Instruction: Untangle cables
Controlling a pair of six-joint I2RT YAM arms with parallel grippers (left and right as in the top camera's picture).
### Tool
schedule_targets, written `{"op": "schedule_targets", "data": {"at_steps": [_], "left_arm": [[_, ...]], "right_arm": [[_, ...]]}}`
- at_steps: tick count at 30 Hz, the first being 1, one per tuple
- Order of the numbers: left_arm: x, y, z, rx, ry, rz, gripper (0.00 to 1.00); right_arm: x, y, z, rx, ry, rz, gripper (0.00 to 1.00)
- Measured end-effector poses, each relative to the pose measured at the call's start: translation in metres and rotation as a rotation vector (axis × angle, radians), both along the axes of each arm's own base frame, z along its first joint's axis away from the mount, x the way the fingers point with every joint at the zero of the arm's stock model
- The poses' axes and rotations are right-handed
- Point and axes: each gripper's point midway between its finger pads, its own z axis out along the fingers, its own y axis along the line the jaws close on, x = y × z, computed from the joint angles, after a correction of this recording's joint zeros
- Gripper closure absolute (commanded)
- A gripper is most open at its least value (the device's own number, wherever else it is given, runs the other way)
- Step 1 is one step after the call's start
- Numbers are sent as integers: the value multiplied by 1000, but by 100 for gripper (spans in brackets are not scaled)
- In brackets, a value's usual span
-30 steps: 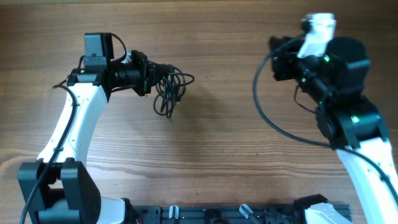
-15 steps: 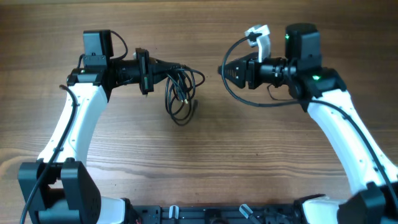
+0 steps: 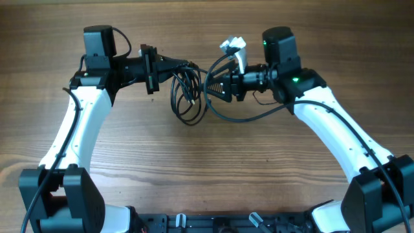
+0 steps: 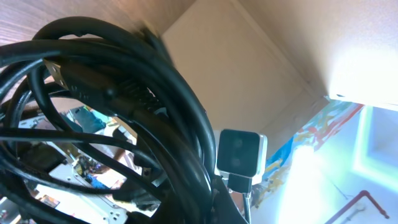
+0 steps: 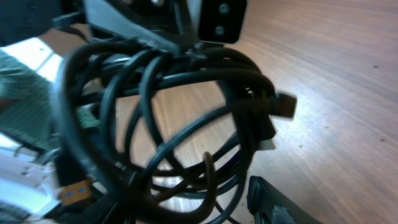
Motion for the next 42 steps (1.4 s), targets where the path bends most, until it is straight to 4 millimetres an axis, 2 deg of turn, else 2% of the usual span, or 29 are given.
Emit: {"op": "schedule_targets", "data": {"at_steps": [5,11,19,28,33,36,42], "left_arm": [[0,2,1,-10,30,5,96],[0,2,1,-11,32,7,96],[1,2,1,-13,35,7,96],[1,2,2,-12,34,8,96],[1,2,1,-12,35,8,96],[-2,0,3,-23,39,-8,96],[-4,-1,4,-30,38,-17,96]], "right_arm": [[16,0,-4,-47,-32,-90,47],[21,-2,-5,-59,-40,-121,45],[30,3,11,-3,-73,-140,43],[39,1,16,7,-94,-178,43],[42,-9,14,12,-58,-190,42],[49,-24,16,26,-45,-211,41],[51,-23,22,47,-65,-204,40]]}}
